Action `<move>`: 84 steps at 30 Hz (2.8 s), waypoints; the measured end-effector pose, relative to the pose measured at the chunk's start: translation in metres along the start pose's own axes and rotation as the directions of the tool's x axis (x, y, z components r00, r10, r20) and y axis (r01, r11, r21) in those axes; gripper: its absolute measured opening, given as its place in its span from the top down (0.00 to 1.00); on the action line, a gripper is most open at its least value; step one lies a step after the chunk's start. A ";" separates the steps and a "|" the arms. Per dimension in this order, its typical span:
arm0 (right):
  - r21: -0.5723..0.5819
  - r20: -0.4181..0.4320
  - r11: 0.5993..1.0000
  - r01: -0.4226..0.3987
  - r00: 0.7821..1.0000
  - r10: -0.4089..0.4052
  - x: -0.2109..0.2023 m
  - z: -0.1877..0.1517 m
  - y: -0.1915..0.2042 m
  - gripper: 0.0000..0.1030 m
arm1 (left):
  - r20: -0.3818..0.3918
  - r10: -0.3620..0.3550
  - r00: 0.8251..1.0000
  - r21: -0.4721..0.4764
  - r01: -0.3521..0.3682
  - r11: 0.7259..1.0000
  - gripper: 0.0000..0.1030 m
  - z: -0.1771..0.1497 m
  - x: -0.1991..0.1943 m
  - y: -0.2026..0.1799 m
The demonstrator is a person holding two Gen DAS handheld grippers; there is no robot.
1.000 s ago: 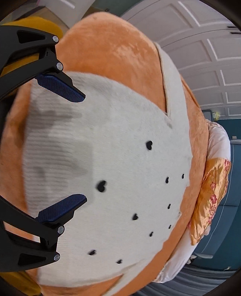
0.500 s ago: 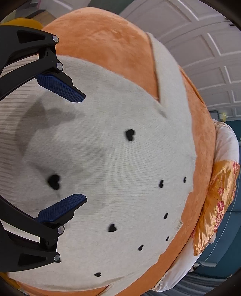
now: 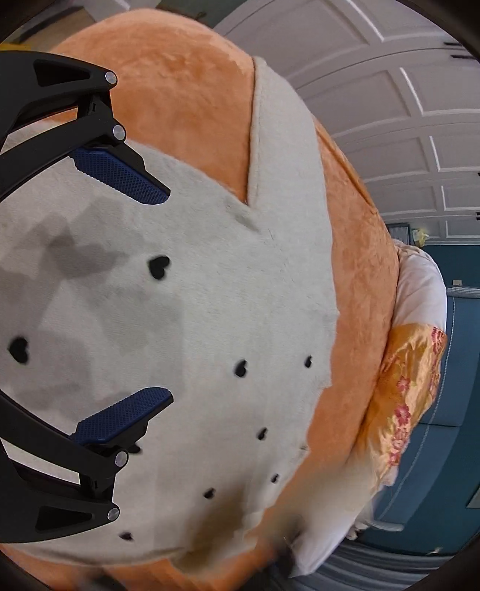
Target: Fold small clothes
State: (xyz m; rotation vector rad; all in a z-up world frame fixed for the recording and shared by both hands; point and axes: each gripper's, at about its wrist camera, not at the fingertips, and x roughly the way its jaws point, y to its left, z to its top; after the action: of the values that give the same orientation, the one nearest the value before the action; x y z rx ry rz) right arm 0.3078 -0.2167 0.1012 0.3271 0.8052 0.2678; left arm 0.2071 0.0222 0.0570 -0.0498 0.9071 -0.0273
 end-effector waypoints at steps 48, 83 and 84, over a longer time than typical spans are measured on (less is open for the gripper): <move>0.237 -0.024 0.855 0.462 0.882 -0.470 -0.052 -0.076 -0.136 0.92 | -0.010 -0.106 0.994 -0.001 0.106 0.994 0.89 0.056 0.132 -0.021; 0.157 -0.029 0.833 0.531 0.845 -0.534 -0.040 -0.097 -0.125 0.95 | -0.016 0.172 0.985 -0.632 -0.144 0.761 0.28 0.077 0.077 0.329; 0.156 -0.029 0.832 0.532 0.844 -0.535 -0.039 -0.097 -0.125 0.95 | -0.026 0.179 0.984 -0.654 -0.152 0.741 0.28 0.076 0.080 0.345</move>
State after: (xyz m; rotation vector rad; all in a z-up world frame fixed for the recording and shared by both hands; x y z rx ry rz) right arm 0.2240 -0.3277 0.0164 0.2386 0.8716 -0.3301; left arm 0.3169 0.3653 0.0223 -0.6285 0.8420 0.4667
